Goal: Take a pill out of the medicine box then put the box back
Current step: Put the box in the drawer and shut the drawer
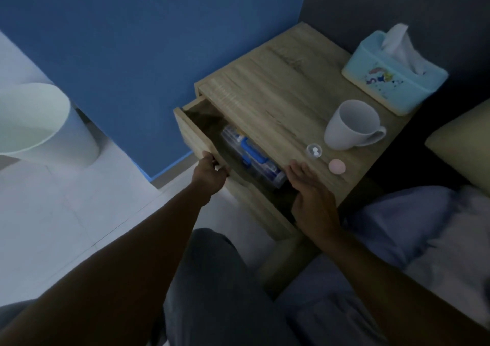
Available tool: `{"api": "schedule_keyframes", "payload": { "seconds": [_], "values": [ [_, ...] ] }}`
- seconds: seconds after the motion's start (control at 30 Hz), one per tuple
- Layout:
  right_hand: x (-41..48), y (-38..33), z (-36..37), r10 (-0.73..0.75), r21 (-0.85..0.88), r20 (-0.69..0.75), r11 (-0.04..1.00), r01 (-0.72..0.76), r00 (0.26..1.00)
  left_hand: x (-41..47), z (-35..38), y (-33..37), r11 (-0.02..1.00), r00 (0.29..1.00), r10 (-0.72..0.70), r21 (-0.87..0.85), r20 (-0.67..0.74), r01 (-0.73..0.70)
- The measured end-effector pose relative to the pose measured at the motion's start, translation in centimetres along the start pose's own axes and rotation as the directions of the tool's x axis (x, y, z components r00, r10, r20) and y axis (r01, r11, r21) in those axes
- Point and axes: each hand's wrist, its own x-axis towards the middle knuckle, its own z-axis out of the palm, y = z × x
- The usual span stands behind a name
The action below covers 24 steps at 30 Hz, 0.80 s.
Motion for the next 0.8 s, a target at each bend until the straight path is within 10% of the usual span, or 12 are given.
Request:
{"api": "schedule_keyframes", "payload": {
  "seconds": [0.57,0.8],
  "values": [
    [0.3,1.3,0.5,-0.035,0.007,0.047,0.999,0.035,0.998,4.3,6.1,4.4,1.000,0.998,0.021,-0.003,0.065,-0.021],
    [1.3,0.6,-0.9,0.034,-0.049,0.232,0.999,-0.023,0.972,-0.1,4.0,5.1,0.893,0.986,0.093,0.426,0.135,-0.143]
  ]
}}
